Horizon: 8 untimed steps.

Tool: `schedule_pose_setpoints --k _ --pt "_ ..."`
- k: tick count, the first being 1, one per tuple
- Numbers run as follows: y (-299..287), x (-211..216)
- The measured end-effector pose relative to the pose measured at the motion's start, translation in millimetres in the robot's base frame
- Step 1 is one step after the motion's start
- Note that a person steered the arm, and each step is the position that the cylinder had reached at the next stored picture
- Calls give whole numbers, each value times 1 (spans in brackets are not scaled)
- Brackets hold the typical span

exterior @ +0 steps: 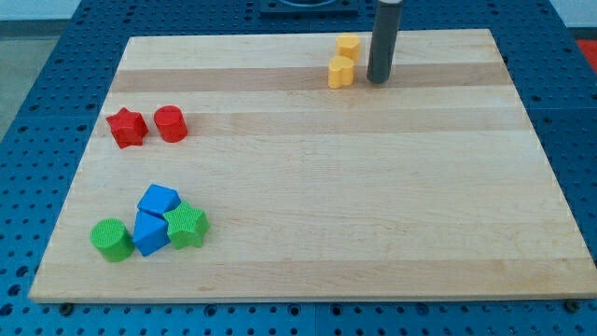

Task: Slide the yellow heart to the center of the board

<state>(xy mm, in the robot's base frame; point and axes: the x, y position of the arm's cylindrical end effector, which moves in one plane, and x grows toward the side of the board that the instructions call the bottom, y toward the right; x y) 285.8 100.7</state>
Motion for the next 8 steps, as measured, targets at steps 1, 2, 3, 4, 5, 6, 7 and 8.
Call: schedule_pose_setpoints --k 1,2,3,4,5,6,7,8 --pt "0 -14" --pt "-6 -15" --pt "-20 -15" --pt "-31 -11" --pt "-41 1" --pt "-58 13" --pt "-80 14" --pt "-101 14"
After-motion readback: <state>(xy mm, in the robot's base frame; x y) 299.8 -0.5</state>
